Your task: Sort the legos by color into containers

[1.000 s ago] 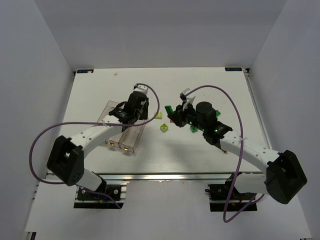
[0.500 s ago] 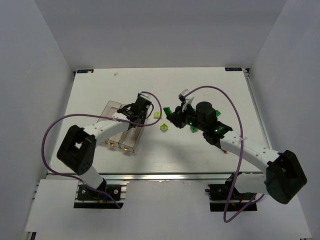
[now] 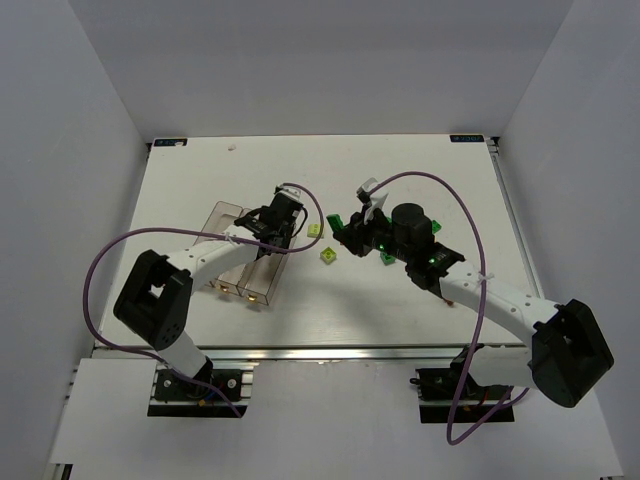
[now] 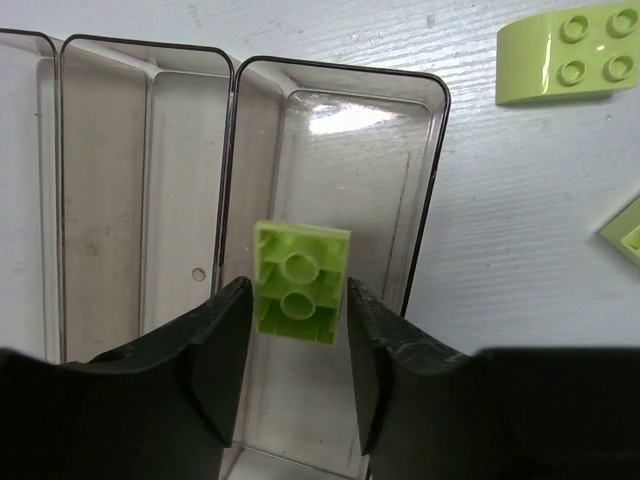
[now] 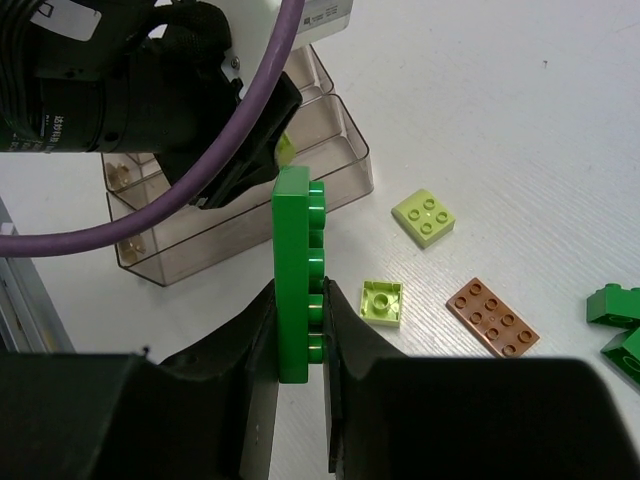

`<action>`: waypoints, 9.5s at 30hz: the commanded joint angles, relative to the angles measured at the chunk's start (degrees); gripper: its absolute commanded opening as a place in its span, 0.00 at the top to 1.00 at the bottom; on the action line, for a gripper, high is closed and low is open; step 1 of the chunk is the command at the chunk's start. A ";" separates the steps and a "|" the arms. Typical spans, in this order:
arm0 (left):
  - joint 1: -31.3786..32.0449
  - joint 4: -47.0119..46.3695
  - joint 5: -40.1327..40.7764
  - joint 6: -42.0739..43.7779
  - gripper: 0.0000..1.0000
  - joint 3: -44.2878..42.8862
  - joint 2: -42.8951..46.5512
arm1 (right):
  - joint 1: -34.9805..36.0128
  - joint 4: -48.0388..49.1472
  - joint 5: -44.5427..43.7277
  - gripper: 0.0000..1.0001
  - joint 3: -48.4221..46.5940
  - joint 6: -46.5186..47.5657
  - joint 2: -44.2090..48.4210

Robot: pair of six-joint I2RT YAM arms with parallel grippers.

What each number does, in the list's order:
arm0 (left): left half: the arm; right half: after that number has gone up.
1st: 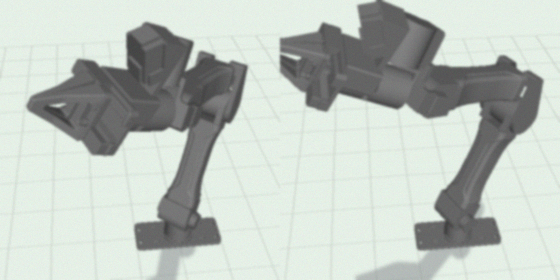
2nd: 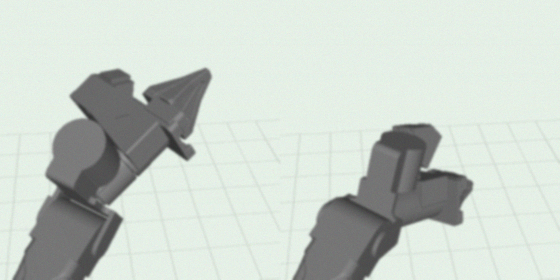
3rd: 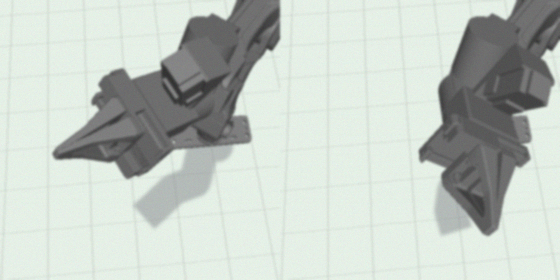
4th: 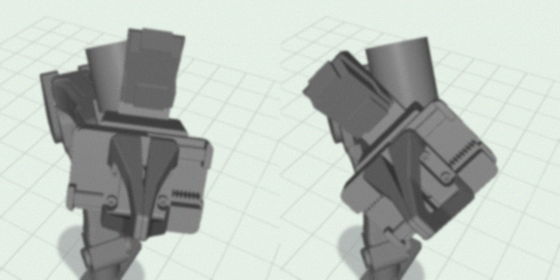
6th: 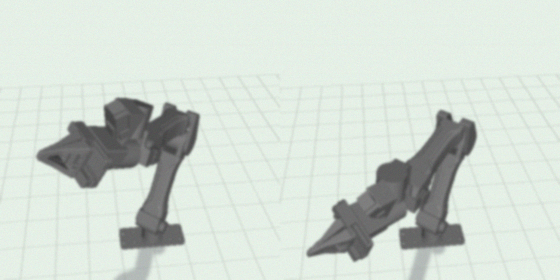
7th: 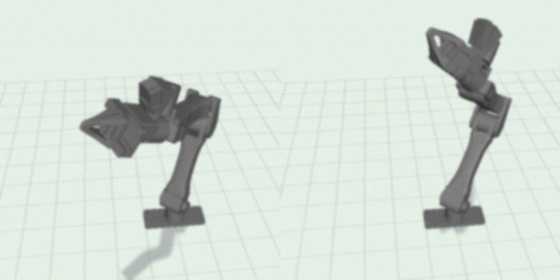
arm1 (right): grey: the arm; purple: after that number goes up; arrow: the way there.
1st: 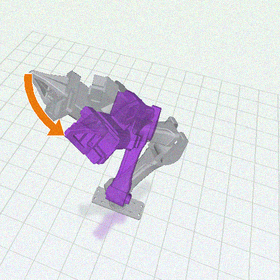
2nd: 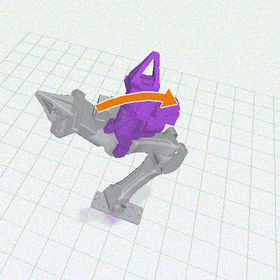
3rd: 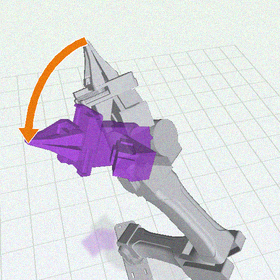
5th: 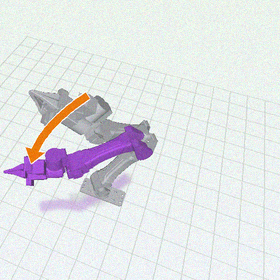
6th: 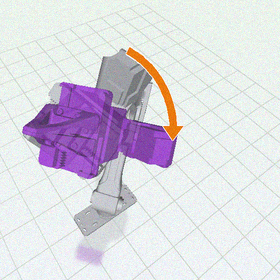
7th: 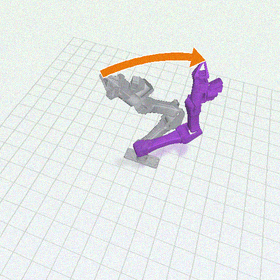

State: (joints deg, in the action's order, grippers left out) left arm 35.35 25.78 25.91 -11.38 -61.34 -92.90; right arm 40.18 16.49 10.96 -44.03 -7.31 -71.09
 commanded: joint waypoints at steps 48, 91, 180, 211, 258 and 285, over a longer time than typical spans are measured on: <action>-1.34 -31.49 -6.84 -2.16 0.16 18.98 53.62 | 8.15 -25.90 19.45 1.00 -75.85 20.50 -66.01; -1.52 -22.46 -32.94 -6.29 0.36 9.50 18.48 | -5.82 -41.97 19.62 0.38 -7.21 38.95 9.30; 5.51 7.62 -8.33 -37.40 0.18 -24.01 -16.01 | -5.73 -46.46 24.02 0.35 -3.25 44.40 18.18; 7.10 0.59 -13.61 -39.60 0.28 -18.38 -19.42 | -5.82 -46.20 23.23 0.35 -2.99 44.22 18.53; 7.19 -0.64 -20.29 -36.35 0.51 -16.18 -20.48 | -5.82 -46.46 23.93 0.34 -3.17 44.23 19.50; 8.50 5.16 -20.63 -26.95 0.29 -21.71 -22.76 | -5.73 -46.55 24.02 0.34 -3.17 44.23 19.58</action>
State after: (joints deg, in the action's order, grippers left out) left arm 43.66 30.04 6.13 -40.66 -81.12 -115.07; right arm 34.52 -30.22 33.65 -47.05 36.45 -52.47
